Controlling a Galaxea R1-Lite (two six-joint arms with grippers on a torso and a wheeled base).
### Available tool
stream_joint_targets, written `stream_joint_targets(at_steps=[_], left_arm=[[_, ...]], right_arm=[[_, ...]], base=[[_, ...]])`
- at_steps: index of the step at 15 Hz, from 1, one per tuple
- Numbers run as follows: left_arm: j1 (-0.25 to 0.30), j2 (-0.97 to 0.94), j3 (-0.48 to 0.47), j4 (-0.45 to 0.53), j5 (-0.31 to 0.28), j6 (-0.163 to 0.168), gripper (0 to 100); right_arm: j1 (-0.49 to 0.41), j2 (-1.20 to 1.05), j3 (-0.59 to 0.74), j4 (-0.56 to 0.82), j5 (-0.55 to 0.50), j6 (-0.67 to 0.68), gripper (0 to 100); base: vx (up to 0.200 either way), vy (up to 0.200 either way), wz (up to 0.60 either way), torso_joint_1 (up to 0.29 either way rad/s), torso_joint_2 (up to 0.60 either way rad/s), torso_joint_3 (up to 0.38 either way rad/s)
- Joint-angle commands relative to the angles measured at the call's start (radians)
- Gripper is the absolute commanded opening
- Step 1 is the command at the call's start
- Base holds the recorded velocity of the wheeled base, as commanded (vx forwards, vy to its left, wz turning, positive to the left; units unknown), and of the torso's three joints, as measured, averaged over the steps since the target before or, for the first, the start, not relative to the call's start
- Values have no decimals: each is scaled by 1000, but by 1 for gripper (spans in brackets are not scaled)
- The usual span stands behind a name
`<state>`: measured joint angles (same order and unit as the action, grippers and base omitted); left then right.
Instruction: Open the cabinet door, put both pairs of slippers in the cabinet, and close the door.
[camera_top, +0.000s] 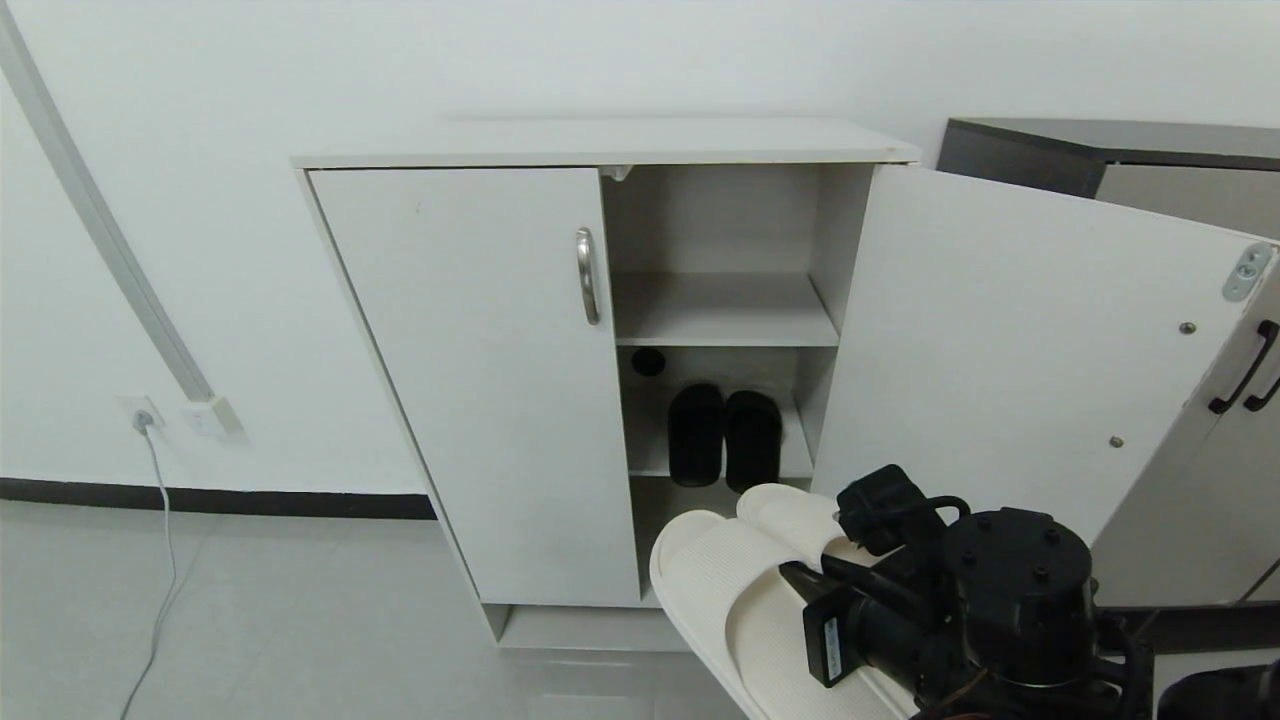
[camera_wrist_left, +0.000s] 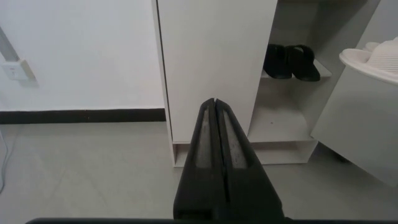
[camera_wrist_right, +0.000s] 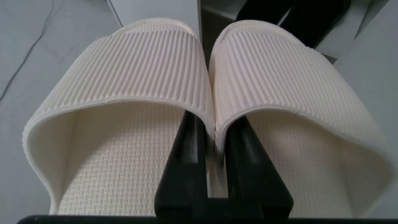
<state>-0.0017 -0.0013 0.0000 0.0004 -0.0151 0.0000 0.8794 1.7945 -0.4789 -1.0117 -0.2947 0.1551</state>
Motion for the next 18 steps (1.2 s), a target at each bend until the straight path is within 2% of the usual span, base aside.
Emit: stream_joint_targets(at_steps=[1, 8, 10, 12, 13, 14, 15, 16, 18], left_arm=[[0, 1, 0, 1, 0, 0, 0], [0, 1, 0, 1, 0, 0, 0], [0, 1, 0, 1, 0, 2, 0], [0, 1, 0, 1, 0, 3, 0], [0, 1, 0, 1, 0, 3, 0], [0, 1, 0, 1, 0, 3, 0], [0, 1, 0, 1, 0, 3, 0], [0, 1, 0, 1, 0, 3, 0], [0, 1, 0, 1, 0, 3, 0]], right_arm=[[3, 5, 3, -1, 0, 0, 0], [6, 40, -6, -13, -8, -19, 0], [21, 135, -33, -179, -34, -60, 0], [56, 278, -187, -169, -242, -46, 0], [64, 325, -267, -125, -316, -23, 0], [64, 341, -339, -21, -345, 12, 0], [64, 333, -429, 157, -357, 90, 0], [64, 309, -553, 398, -403, 201, 0], [76, 290, -771, 742, -512, 340, 0]], base=[[0, 0, 0, 0, 0, 0], [0, 0, 0, -1, 9, 17], [0, 0, 0, -2, 186, 105], [0, 0, 0, 0, 66, 34], [0, 0, 0, 0, 0, 0], [0, 0, 0, 0, 0, 0], [0, 0, 0, 0, 0, 0], [0, 0, 0, 0, 0, 0], [0, 0, 0, 0, 0, 0]])
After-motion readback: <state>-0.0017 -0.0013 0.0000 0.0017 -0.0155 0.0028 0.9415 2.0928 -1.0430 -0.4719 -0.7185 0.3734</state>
